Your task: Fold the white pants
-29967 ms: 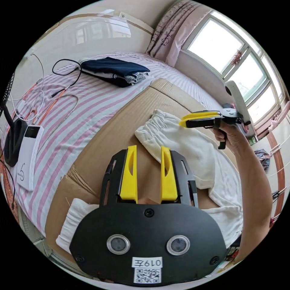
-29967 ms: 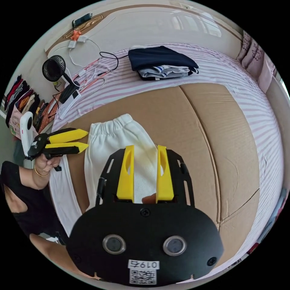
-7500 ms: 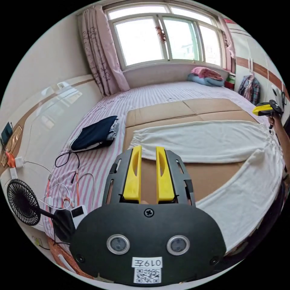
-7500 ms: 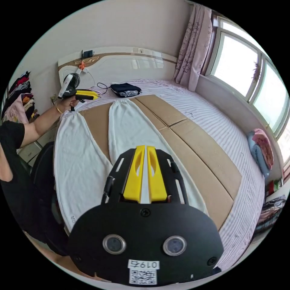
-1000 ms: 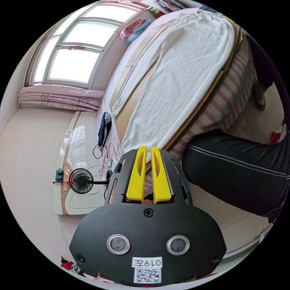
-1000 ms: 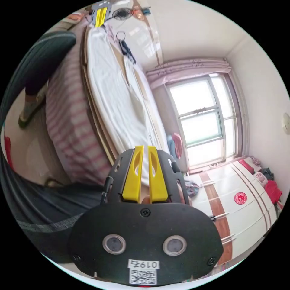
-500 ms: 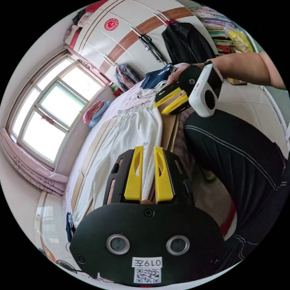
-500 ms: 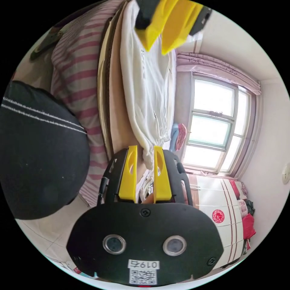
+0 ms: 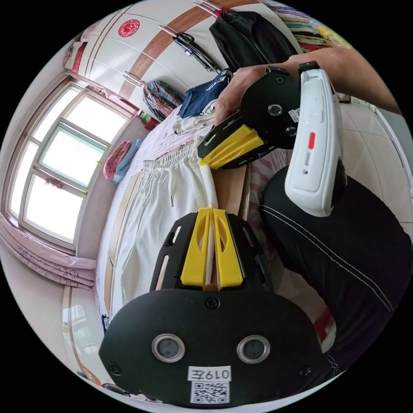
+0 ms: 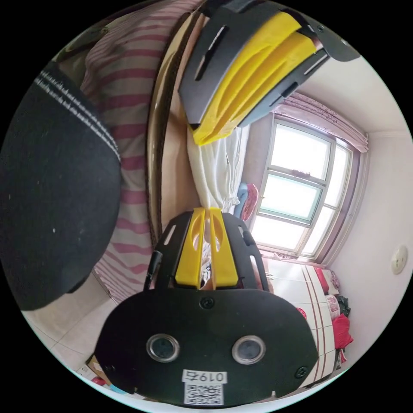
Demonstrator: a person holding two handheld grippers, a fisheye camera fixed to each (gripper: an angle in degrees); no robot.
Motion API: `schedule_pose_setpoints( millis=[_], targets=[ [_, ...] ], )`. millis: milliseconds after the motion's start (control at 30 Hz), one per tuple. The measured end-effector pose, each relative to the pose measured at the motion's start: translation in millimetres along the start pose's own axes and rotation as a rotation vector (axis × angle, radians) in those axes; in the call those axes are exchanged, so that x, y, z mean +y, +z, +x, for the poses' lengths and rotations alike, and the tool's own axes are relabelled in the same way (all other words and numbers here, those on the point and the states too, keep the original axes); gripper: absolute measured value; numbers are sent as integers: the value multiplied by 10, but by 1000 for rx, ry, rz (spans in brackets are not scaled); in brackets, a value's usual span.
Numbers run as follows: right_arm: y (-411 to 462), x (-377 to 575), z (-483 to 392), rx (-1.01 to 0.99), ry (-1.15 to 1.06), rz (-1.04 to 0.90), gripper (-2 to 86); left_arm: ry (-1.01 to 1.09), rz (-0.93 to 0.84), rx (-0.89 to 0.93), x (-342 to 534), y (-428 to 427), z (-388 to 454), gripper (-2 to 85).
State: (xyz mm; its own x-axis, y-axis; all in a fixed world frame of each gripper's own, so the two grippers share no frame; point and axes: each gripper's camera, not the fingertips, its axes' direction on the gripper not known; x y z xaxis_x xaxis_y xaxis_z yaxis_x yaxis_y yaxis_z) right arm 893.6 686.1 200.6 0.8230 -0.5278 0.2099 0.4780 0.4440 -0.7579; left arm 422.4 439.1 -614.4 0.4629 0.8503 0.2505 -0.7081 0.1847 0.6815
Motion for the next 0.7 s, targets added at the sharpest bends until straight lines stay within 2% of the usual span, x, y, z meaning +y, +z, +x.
schedule_pose_setpoints(
  millis=[200, 467, 700],
  targets=[
    [-320, 30, 119, -31, -8, -2, -8, 1, 12, 32, -209, -38, -66, 13],
    [-804, 23, 312, -67, 32, 6, -8, 17, 42, -56, -530, -63, -80, 46],
    [-1242, 73, 341, -62, -1, 13, -6, 35, -6, -36, -828, 111, -225, 21]
  ],
)
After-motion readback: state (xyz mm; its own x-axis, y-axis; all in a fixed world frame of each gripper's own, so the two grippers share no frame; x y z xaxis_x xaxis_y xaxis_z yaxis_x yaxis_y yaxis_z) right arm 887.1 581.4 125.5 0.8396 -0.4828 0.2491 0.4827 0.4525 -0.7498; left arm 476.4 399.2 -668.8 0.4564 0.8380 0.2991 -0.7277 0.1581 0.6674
